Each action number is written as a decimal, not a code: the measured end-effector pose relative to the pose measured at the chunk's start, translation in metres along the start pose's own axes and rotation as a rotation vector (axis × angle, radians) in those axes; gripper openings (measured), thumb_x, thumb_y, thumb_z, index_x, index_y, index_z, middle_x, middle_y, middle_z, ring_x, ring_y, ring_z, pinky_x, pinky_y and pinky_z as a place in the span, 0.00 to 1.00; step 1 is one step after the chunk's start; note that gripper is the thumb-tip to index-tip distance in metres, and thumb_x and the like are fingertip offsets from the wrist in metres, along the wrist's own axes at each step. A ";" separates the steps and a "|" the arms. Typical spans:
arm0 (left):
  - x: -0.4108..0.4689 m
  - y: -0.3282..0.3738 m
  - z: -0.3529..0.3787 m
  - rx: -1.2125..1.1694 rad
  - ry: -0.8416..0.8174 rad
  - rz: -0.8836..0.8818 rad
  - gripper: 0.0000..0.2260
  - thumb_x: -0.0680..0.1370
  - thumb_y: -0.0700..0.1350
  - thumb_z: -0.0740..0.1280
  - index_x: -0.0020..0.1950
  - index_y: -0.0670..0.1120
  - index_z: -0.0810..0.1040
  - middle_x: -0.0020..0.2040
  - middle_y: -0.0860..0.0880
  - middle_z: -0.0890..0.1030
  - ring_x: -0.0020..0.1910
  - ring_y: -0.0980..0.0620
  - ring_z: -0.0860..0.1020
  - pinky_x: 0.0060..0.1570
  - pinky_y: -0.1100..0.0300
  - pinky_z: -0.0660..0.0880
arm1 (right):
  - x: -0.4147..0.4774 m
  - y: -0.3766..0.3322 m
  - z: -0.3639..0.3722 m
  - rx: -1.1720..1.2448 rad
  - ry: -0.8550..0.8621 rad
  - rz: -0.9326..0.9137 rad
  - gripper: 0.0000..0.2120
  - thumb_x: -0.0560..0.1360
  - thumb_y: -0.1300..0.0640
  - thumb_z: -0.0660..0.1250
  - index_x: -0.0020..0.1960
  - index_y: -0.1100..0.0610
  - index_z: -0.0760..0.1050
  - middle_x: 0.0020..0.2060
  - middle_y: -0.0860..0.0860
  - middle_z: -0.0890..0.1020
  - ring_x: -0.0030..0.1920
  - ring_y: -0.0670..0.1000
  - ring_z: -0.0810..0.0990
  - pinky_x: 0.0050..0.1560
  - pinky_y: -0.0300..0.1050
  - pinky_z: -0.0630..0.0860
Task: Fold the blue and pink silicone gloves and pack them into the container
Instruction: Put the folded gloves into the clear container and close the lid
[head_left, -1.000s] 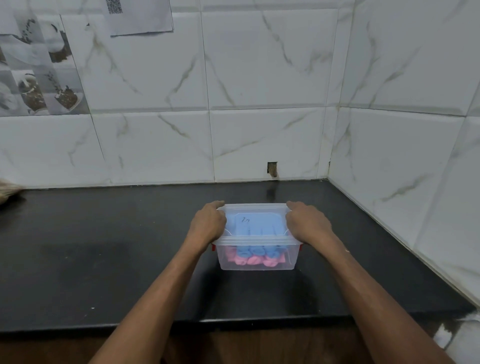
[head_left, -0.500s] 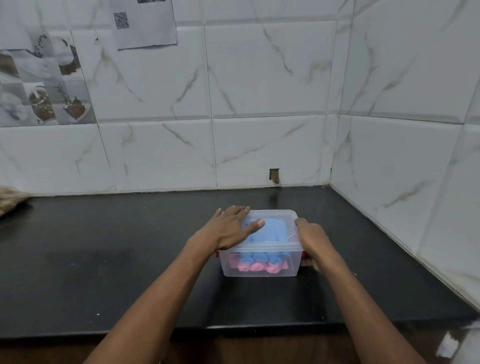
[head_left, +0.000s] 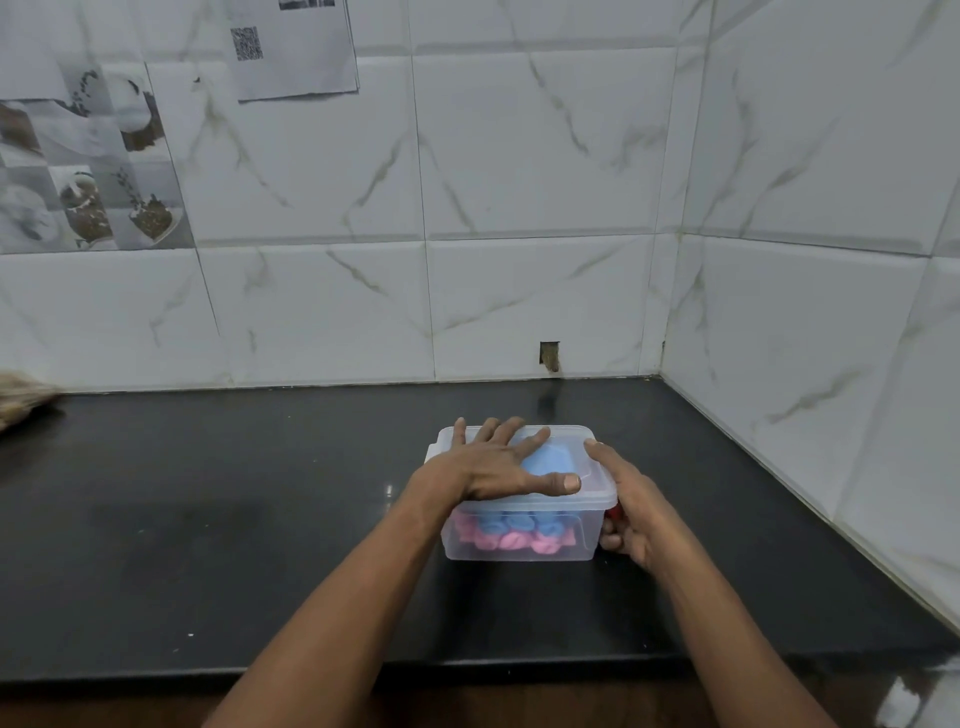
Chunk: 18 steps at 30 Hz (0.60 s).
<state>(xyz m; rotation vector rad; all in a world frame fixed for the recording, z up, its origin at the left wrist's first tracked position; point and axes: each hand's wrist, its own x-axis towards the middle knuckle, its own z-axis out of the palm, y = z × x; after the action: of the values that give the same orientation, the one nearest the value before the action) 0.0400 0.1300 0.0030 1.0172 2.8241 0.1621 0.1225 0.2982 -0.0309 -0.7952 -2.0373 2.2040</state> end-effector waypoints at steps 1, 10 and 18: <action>0.000 0.000 -0.001 -0.010 -0.003 0.001 0.51 0.58 0.83 0.43 0.78 0.62 0.43 0.81 0.52 0.42 0.79 0.48 0.38 0.71 0.34 0.31 | 0.000 0.002 -0.002 -0.022 0.005 -0.003 0.26 0.71 0.34 0.66 0.49 0.58 0.80 0.30 0.54 0.79 0.25 0.50 0.71 0.22 0.38 0.65; 0.004 0.002 0.000 -0.010 0.027 -0.024 0.57 0.56 0.83 0.46 0.79 0.56 0.42 0.81 0.51 0.44 0.79 0.47 0.41 0.72 0.35 0.33 | -0.010 -0.026 0.000 -0.562 0.332 -0.306 0.18 0.74 0.45 0.67 0.38 0.59 0.70 0.37 0.56 0.78 0.35 0.56 0.78 0.34 0.44 0.72; 0.006 0.002 0.001 0.016 0.029 -0.024 0.55 0.60 0.82 0.48 0.80 0.54 0.42 0.81 0.51 0.44 0.79 0.45 0.42 0.71 0.33 0.33 | -0.013 -0.023 0.013 -0.766 0.350 -0.248 0.17 0.82 0.46 0.55 0.51 0.60 0.73 0.47 0.56 0.80 0.44 0.53 0.80 0.42 0.45 0.78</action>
<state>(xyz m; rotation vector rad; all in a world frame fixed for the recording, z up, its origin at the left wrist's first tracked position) 0.0368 0.1356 0.0020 0.9924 2.8669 0.1532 0.1216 0.2847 -0.0050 -0.8190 -2.5878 1.0350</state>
